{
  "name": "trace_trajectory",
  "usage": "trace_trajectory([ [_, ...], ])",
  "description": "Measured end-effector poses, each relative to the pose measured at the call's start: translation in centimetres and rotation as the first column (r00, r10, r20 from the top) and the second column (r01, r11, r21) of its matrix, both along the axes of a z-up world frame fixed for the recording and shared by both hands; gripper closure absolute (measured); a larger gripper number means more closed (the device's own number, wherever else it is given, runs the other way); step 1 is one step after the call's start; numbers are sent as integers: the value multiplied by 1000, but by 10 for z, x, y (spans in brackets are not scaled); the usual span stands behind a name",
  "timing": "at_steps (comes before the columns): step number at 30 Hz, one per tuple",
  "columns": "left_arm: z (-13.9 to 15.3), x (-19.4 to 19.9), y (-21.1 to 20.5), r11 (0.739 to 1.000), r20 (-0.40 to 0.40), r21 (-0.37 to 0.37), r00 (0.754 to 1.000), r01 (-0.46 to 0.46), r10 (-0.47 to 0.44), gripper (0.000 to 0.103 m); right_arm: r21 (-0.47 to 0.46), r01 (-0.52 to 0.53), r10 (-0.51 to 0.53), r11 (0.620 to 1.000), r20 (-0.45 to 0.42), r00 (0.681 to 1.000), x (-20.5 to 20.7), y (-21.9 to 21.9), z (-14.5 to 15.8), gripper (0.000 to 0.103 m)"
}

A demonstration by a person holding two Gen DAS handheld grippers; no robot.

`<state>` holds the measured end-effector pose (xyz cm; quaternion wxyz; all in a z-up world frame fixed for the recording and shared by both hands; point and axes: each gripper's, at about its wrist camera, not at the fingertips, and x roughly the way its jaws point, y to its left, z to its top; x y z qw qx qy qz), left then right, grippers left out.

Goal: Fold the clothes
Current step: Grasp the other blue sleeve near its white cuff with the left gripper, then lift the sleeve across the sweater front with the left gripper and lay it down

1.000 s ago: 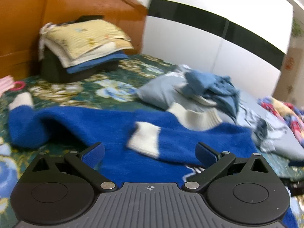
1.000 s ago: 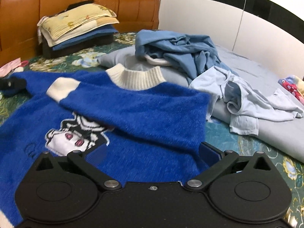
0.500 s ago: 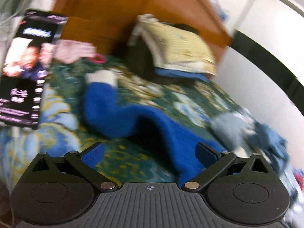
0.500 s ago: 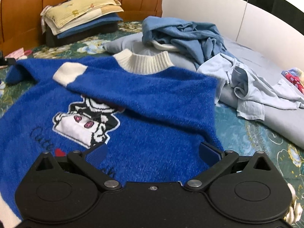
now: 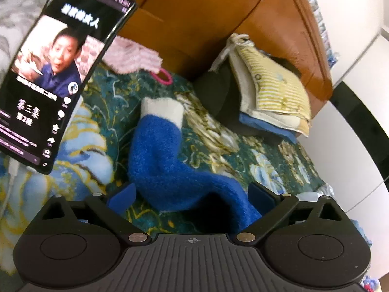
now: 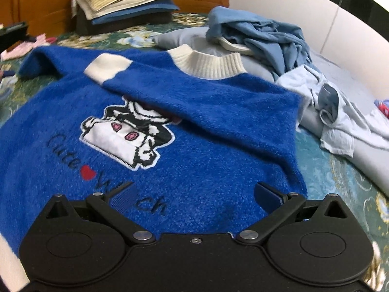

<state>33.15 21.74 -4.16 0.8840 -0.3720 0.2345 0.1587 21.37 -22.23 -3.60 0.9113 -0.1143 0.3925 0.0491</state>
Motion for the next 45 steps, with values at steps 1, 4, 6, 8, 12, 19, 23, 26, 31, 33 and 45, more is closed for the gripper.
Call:
trace_trajectory([
  [1, -3, 4, 2, 1000, -8, -8, 1000, 2, -2, 12, -13, -5, 5, 1000, 3, 1000, 0, 1, 0, 1],
  [4, -10, 12, 5, 1000, -23, -14, 1000, 5, -5, 19, -23, 8, -8, 1000, -1, 1000, 3, -1, -2, 1],
  [6, -14, 15, 8, 1000, -30, -10, 1000, 5, -5, 34, -11, 43, -43, 999, -1, 999, 5, -8, -2, 1],
  [8, -17, 16, 11, 1000, -37, -21, 999, 5, -6, 43, 7, 81, -81, 997, -4, 997, 7, -15, -4, 1],
  [12, -21, 17, 10, 1000, -46, -12, 999, -4, 4, 61, 68, 153, -151, 986, -28, 988, 7, -31, -7, 1],
  [19, -8, 14, -5, 996, 11, 88, 1000, 23, -24, 88, 103, 193, -191, 976, -36, 981, 4, -42, -9, 1],
  [23, 13, 10, -24, 979, 91, 184, 991, 85, -103, 89, 112, 194, -192, 975, -33, 981, 1, -46, -9, 1],
  [26, 29, 7, -43, 962, 148, 236, 973, 138, -176, 90, 129, 209, -206, 969, -36, 978, 0, -50, -11, 1],
  [31, 54, -4, -95, 898, 232, 343, 902, 275, -365, 90, 160, 221, -218, 962, -39, 975, -4, -57, -14, 1],
  [33, 61, -12, -123, 847, 253, 398, 845, 352, -470, 90, 171, 229, -226, 958, -37, 973, -6, -61, -15, 1],
  [45, 31, -44, -248, 490, 43, 581, 577, 650, -816, 90, 236, 301, -301, 924, -40, 953, -16, -93, -21, 1],
])
